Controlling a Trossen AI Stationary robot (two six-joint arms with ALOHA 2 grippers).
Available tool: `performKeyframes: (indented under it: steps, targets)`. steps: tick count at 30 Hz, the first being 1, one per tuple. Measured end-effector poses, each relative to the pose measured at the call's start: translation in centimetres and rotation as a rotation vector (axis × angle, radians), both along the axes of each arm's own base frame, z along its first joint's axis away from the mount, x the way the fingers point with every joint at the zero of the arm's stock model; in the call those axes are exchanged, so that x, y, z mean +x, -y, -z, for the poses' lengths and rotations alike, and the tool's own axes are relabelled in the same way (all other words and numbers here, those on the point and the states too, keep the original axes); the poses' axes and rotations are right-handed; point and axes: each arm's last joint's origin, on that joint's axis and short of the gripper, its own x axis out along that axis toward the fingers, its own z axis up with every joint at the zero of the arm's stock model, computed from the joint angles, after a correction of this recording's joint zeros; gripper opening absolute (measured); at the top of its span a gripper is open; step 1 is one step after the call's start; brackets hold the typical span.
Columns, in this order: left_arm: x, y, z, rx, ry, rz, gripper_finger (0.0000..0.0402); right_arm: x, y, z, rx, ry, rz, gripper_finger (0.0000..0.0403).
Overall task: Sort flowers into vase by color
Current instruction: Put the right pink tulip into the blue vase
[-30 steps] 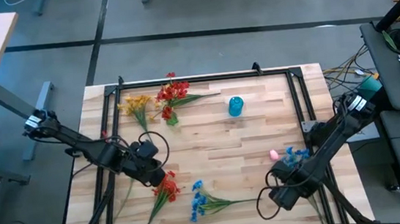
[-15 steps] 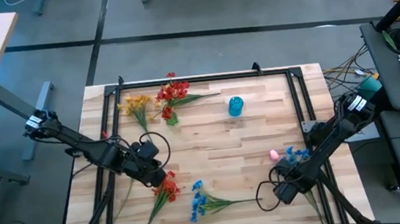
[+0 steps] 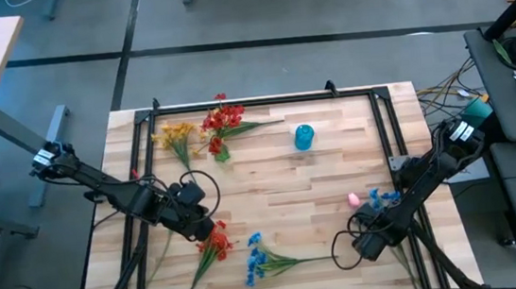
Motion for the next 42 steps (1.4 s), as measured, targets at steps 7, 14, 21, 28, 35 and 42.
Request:
performKeyframes:
  steps: [7, 14, 21, 28, 35, 42]
  targets:
    - [0.0, 0.0, 0.0, 0.005, 0.002, -0.002, 0.0000, 0.3, -0.2, 0.1, 0.009, 0.039, -0.012, 0.0024]
    - [0.0, 0.0, 0.0, 0.005, 0.002, -0.002, 0.0000, 0.3, -0.2, -0.4, 0.024, 0.079, -0.013, 0.0014]
    - [0.0, 0.0, 0.0, 0.005, 0.001, -0.002, 0.0000, 1.2, -0.1, -4.4, -0.003, 0.346, -0.042, 0.0013]
    - [0.0, 0.0, 0.0, 0.006, 0.001, -0.002, 0.0000, 1.1, 1.6, -9.0, -0.194, 0.737, -0.091, 0.0013]
    - [0.0, 0.0, 0.0, 0.013, 0.006, -0.006, 0.0000, 0.6, 3.8, -12.7, -0.619, 1.062, -0.219, 0.0013]
    - [0.0, -0.1, 0.0, 0.033, 0.016, -0.016, 0.0000, 2.3, 5.5, -15.9, -0.955, 1.152, -0.282, 0.0013]
